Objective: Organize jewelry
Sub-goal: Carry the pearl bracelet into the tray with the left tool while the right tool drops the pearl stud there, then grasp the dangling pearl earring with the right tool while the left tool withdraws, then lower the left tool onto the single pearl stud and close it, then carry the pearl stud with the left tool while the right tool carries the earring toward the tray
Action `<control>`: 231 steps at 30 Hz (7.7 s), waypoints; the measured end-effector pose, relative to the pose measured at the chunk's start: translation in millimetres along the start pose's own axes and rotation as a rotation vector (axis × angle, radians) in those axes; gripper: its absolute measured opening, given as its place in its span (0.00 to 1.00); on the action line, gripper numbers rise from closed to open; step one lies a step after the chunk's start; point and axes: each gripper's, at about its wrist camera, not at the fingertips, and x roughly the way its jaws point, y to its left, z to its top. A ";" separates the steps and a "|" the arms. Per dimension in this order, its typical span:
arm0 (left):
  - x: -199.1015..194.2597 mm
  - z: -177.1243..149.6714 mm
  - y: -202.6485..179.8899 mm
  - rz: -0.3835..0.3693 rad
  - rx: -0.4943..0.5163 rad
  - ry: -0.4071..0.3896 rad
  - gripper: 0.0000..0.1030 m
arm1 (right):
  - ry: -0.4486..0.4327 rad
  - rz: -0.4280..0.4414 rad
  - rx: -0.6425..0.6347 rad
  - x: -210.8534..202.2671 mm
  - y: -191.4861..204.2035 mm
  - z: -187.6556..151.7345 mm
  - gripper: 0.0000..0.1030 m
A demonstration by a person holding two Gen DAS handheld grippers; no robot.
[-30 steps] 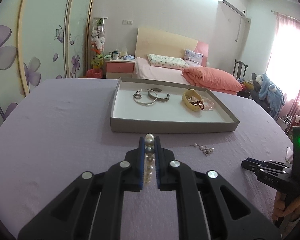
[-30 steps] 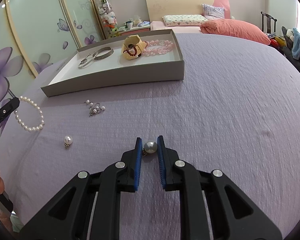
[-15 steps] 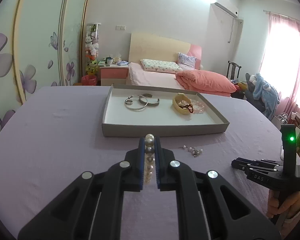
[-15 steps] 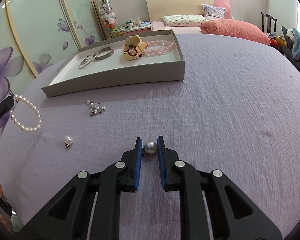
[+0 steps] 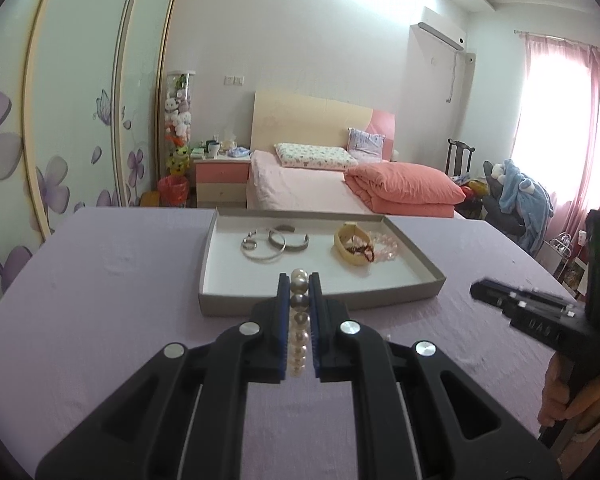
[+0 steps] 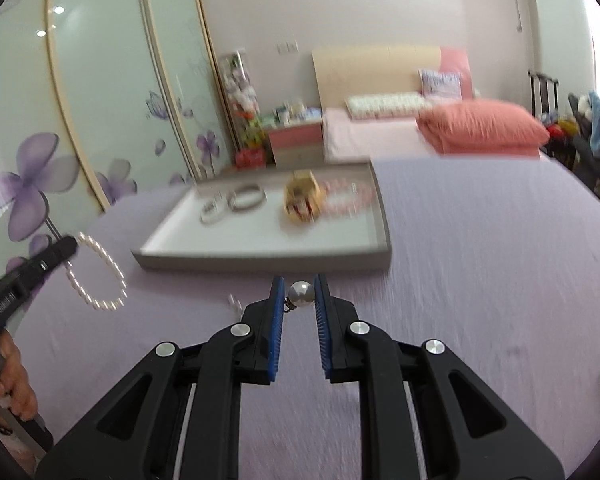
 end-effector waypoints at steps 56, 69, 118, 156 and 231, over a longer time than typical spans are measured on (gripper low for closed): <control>198.3 67.4 20.7 0.051 0.004 0.034 0.15 | -0.045 -0.032 0.094 158.8 -4.0 76.0 0.23; 153.1 50.8 49.5 0.110 -0.043 0.020 0.23 | -0.052 0.016 0.067 112.5 -0.3 53.9 0.23; 84.4 -4.0 45.9 0.079 -0.066 0.086 0.34 | 0.280 -0.108 0.036 50.3 -33.9 -52.2 0.03; 93.1 -76.1 -59.1 -0.088 0.113 0.433 0.33 | 0.283 -0.109 0.074 46.7 -41.3 -56.8 0.03; 84.0 -56.0 23.5 0.104 -0.090 0.346 0.13 | 0.221 -0.041 0.009 40.3 -12.5 -54.0 0.03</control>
